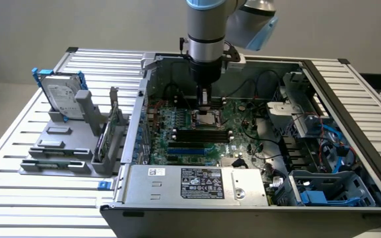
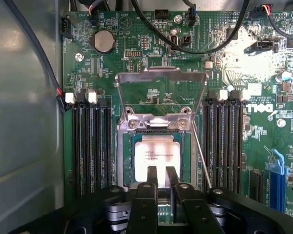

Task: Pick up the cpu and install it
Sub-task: 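Place the cpu into insertion slot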

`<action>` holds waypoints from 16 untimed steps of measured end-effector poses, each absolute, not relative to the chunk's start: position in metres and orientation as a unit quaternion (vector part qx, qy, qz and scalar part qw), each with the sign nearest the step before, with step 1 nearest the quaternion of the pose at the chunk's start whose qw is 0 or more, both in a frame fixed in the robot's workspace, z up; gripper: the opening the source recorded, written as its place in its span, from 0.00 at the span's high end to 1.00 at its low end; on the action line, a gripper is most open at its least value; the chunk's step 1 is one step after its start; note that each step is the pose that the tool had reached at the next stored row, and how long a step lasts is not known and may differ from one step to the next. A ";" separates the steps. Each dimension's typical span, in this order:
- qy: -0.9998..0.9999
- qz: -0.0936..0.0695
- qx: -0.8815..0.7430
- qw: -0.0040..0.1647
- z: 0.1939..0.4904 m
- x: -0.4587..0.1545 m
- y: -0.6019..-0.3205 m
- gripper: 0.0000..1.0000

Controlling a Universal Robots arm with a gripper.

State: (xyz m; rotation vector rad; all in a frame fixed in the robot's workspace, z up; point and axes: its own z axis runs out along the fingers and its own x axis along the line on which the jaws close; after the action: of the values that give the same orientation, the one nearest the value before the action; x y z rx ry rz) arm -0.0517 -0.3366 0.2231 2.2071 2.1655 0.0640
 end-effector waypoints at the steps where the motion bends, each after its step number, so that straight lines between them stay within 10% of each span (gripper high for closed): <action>1: 0.700 0.021 0.713 0.024 0.225 -0.052 -0.337 0.89; 16: 0.700 0.022 0.714 0.021 0.240 -0.068 -0.337 0.89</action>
State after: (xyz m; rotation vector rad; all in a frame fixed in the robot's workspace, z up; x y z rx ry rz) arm -0.0676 -0.3366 0.2400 2.2123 2.1703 0.0682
